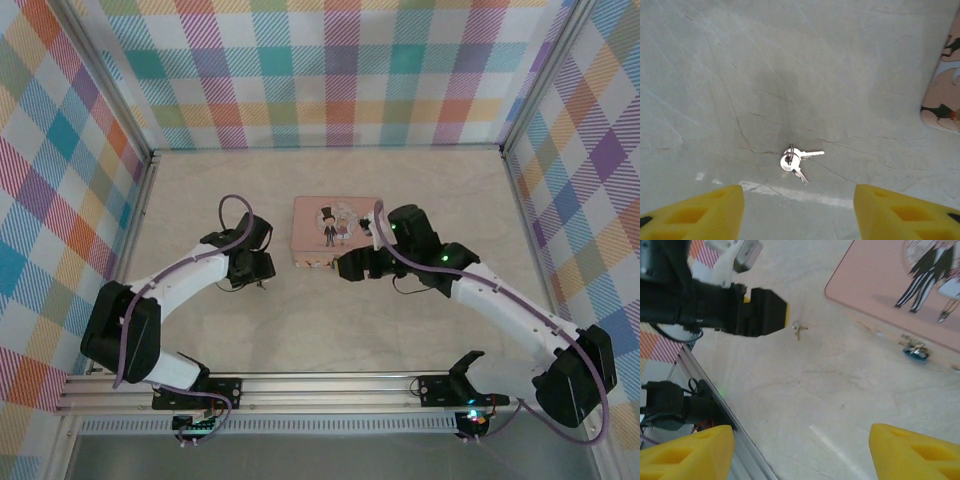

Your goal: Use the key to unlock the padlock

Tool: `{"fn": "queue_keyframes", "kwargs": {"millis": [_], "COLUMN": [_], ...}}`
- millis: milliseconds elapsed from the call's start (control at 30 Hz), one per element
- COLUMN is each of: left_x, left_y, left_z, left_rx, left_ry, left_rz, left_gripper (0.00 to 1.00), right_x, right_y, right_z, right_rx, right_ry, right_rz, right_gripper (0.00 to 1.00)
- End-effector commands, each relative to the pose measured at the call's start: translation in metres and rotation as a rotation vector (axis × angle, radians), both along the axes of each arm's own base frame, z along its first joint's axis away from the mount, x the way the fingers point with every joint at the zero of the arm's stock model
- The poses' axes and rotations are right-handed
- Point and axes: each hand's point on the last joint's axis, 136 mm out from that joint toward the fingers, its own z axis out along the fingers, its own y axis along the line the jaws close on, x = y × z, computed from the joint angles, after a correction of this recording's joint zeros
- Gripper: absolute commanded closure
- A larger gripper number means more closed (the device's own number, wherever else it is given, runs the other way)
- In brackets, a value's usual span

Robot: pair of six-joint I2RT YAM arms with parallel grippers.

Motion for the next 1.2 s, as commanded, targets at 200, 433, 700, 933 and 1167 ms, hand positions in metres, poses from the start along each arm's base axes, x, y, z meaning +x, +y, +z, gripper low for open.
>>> {"fn": "queue_keyframes", "kwargs": {"millis": [200,433,700,933,1167], "left_x": [0.002,0.007,0.008,0.013,0.015], "left_y": [0.008,0.008,0.007,0.007,0.006], "left_z": [-0.034,-0.047,-0.051,-0.038,-0.026], "left_rx": [0.063,0.070,0.060,0.043,0.018], "left_ry": [0.080,0.103,0.102,0.057,0.025], "left_rz": [0.028,0.031,0.033,0.041,0.046], "left_gripper": [0.51,0.61,0.63,0.59,0.55], "right_x": [-0.012,-0.011,-0.012,-0.011,-0.011], "right_y": [0.017,0.016,0.016,0.017,0.017], "right_z": [-0.004,-0.006,-0.014,-0.017,-0.021], "right_rx": [0.008,0.001,-0.009,-0.013,-0.015], "right_ry": [-0.009,-0.006,0.017,0.022,0.031], "right_rz": [0.044,0.037,0.034,0.030,0.027], "right_gripper": [0.28,0.28,0.28,0.29,0.29]}}
